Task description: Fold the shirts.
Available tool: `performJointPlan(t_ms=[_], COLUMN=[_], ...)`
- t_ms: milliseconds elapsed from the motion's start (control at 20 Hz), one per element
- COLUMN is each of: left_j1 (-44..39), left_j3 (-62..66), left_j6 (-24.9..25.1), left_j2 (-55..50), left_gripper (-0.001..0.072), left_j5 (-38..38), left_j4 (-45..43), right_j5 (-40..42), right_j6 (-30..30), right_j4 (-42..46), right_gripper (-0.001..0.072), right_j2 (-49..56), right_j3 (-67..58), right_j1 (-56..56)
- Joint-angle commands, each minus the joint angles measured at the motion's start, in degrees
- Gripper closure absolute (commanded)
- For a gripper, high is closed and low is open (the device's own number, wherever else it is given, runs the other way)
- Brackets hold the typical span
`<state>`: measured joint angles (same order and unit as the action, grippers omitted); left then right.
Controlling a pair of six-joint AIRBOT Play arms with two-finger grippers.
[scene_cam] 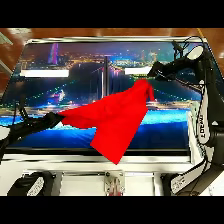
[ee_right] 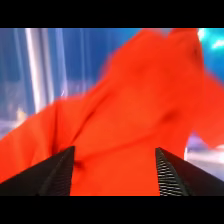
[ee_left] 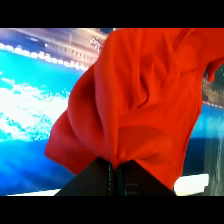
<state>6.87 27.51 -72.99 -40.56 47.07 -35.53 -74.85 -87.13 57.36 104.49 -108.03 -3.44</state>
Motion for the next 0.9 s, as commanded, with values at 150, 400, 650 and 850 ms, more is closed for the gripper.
performJointPlan(t_ms=[150,400,650,850], left_j1=[-1.53,-1.55,-1.53,-1.55], left_j3=[4.37,7.21,7.21,7.21], left_j6=[6.99,6.99,9.53,9.53], left_j2=[0.07,0.15,0.13,0.13], left_gripper=[0.0672,0.0671,0.0671,0.0671], left_j5=[-4.92,-4.35,-0.90,0.09], left_j4=[1.70,1.70,1.68,1.70], right_j5=[-27.12,-17.68,0.17,9.84], right_j6=[2.60,0.68,0.28,-4.13], right_j4=[10.93,5.75,-6.69,-5.11], right_gripper=[0.0090,0.0089,0.0090,0.0090], right_j2=[-7.72,-21.55,-25.90,-24.65], right_j3=[1.20,33.24,61.33,64.00], right_j1=[-6.08,-4.92,3.26,11.58])
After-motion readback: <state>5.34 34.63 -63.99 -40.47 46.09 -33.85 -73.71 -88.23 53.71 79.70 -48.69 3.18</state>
